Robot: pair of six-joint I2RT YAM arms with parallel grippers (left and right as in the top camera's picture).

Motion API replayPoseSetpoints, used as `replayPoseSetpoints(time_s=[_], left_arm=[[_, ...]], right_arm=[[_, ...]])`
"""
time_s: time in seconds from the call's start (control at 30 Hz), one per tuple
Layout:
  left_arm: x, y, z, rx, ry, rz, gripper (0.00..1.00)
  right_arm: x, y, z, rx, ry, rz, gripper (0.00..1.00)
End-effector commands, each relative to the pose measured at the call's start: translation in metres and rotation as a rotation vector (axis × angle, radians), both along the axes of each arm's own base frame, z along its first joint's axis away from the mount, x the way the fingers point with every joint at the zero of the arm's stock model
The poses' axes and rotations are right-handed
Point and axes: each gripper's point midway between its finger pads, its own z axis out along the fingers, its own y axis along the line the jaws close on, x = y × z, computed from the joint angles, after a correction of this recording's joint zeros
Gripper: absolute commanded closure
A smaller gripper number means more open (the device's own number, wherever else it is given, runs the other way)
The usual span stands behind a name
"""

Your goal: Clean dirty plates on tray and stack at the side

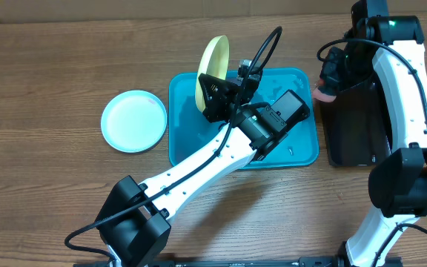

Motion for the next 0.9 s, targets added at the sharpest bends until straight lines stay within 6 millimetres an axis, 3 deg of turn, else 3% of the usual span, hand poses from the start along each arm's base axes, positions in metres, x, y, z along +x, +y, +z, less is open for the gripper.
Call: replayPoseSetpoints(time_s=[0.0, 0.6, 0.73, 0.87], left_arm=[[-0.004, 0.006, 0.028, -0.023, -0.071, 0.018, 0.96], [-0.001, 0.002, 0.016, -0.070, -0.016, -0.012, 0.96], [0.005, -0.007, -0.011, -0.173, 0.108, -0.069, 0.96], [0.000, -0.034, -0.065, -0.380, 0.386, -0.192, 0.96]], right_arm=[[0.004, 0.000, 0.014, -0.002, -0.044, 0.005, 0.96], [0.003, 0.001, 0.014, -0.002, -0.040, 0.006, 0.96], [0.003, 0.000, 0.014, -0.002, -0.040, 0.005, 0.96], [0.002, 0.000, 0.013, -0.004, -0.037, 0.015, 0.96]])
